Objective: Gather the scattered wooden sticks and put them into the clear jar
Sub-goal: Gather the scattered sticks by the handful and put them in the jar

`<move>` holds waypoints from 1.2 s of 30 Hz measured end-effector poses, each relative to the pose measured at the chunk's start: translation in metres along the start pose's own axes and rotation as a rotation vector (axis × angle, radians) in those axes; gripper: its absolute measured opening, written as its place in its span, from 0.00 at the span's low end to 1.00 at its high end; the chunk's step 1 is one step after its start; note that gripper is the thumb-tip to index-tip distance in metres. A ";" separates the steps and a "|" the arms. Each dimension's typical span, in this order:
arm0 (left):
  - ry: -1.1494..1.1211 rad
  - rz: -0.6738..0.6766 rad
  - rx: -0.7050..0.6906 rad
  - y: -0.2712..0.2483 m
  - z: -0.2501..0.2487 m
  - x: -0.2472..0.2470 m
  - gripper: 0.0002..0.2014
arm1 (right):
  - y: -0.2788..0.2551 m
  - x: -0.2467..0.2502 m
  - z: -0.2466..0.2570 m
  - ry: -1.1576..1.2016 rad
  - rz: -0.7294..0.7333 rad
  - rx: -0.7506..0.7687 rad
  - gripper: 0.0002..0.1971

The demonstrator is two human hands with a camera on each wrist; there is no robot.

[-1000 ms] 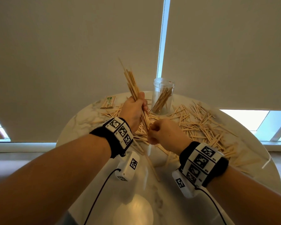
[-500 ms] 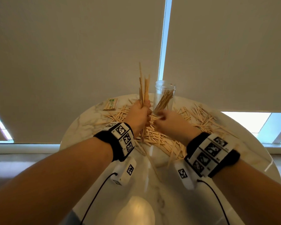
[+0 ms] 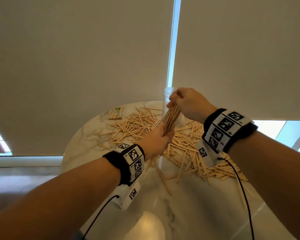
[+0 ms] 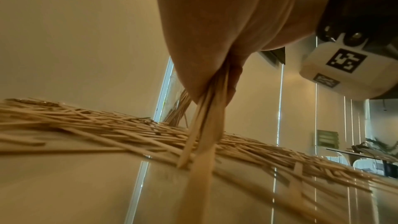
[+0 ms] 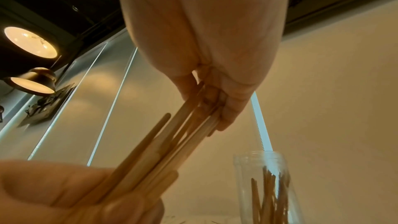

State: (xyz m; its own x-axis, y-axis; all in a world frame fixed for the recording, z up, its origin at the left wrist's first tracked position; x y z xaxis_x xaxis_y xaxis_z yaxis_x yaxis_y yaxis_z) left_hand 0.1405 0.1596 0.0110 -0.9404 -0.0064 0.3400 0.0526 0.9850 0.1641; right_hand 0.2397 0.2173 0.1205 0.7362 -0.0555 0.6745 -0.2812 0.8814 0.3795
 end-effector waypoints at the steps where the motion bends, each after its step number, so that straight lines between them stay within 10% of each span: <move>1: -0.006 -0.007 -0.002 0.000 0.000 0.001 0.04 | -0.001 0.001 -0.001 -0.023 -0.010 0.013 0.13; 15: -0.255 -0.156 0.039 0.016 -0.010 0.023 0.05 | -0.027 -0.021 -0.007 0.194 0.029 -0.140 0.34; 20: -0.491 -0.400 0.056 0.027 -0.004 0.056 0.08 | -0.062 -0.064 -0.024 0.012 0.407 -0.199 0.51; 25: -0.742 -0.419 0.064 0.027 -0.013 0.046 0.07 | -0.079 -0.092 -0.014 0.305 0.491 -0.323 0.10; 36: -0.348 -0.594 -0.061 0.028 -0.015 0.093 0.09 | -0.072 -0.060 -0.030 0.025 0.298 -0.208 0.05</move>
State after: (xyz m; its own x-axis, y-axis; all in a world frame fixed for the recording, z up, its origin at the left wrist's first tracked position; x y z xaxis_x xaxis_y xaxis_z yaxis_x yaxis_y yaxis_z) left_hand 0.0591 0.1840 0.0612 -0.8682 -0.4764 -0.1387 -0.4957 0.8202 0.2857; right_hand 0.2341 0.1715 0.0336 0.6564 0.2275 0.7193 -0.3564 0.9339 0.0299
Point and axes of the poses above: each hand's wrist, its own y-axis towards the middle knuckle, its own x-axis out of the back of the hand, z = x × y, the point moved 6 cm from there along y, towards the middle knuckle, and after that the axes turned 5 degrees about -z, right-handed, at the moved point
